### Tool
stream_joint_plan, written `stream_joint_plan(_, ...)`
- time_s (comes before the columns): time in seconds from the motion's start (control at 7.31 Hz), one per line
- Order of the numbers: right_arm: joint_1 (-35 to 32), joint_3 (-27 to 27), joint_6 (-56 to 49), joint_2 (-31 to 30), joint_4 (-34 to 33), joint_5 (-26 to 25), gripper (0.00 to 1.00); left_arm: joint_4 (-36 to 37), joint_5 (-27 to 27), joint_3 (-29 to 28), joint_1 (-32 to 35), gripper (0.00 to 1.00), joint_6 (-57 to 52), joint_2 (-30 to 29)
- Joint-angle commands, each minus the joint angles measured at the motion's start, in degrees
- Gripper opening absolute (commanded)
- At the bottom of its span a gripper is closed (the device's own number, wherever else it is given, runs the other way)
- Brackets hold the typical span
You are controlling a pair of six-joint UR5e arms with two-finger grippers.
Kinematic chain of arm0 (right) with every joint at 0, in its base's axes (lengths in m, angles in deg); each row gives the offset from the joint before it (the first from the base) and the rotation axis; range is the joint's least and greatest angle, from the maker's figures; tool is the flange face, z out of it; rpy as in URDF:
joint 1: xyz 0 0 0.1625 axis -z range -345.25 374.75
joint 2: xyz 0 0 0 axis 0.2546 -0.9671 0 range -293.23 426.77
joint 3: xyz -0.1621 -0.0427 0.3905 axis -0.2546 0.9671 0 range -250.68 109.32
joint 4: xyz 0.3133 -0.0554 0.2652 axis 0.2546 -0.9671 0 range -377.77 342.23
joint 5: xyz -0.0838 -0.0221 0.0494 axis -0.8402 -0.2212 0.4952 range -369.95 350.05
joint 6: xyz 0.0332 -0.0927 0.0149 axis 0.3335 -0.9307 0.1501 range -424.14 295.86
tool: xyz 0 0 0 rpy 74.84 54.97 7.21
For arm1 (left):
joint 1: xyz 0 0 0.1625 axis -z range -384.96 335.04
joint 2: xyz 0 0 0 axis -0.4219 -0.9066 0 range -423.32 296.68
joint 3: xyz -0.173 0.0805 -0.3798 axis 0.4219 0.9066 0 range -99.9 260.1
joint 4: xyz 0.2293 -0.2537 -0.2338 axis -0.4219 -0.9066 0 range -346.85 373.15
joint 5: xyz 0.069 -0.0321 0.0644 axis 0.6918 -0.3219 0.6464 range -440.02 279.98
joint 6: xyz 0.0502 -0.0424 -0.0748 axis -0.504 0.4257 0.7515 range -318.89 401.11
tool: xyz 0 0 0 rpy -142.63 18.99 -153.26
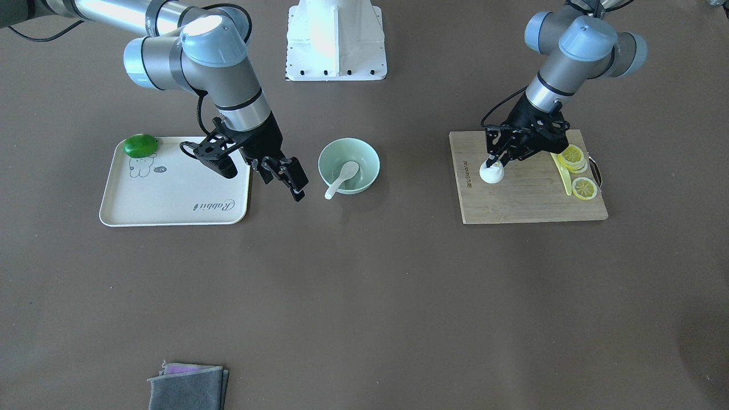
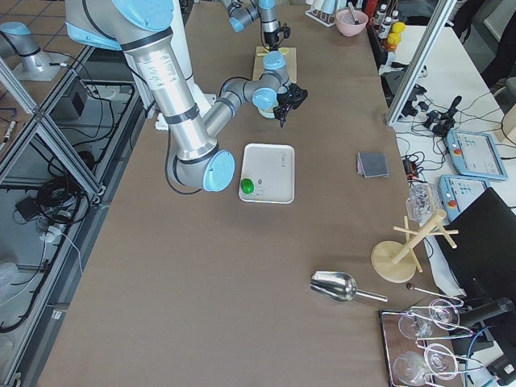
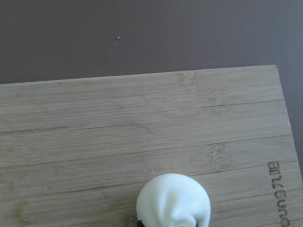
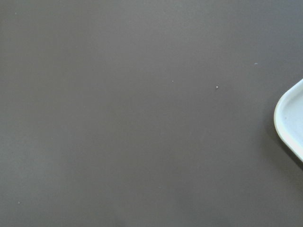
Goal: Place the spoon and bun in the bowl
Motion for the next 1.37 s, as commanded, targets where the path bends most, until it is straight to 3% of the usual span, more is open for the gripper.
stream_joint_plan(0.0,-2.9,-7.6,-6.8,-10.0,0.0,2.8,1.0,0.6,0.6,-0.3,-5.3,0.0,9.7,-11.2)
stream_joint_plan(0.27,-6.7,-11.2,-10.9,-15.6,0.1,7.6,1.0,5.5,7.7,-3.2,-12.5,0.0,13.5,-22.6)
stream_joint_plan(0.41,-7.4,-11.1,-11.8,-16.1,0.1,7.9,1.0,9.5,10.0,-3.6,-14.6,0.3,13.5,-25.7)
stream_joint_plan(0.55,-7.7,-10.9,-12.9,-16.3,0.0,8.0,1.0,9.5,10.3,-3.2,-14.5,0.97,13.1,-25.3)
stream_joint_plan(1.09,-8.4,-11.4,-15.5,-18.1,0.4,8.7,1.0,9.5,9.2,-2.3,-10.4,0.98,9.4,-22.7)
stream_joint_plan(1.23,-8.7,-12.8,-19.9,-20.0,0.6,8.7,1.0,9.8,5.4,-1.3,-7.4,0.98,8.6,-20.2)
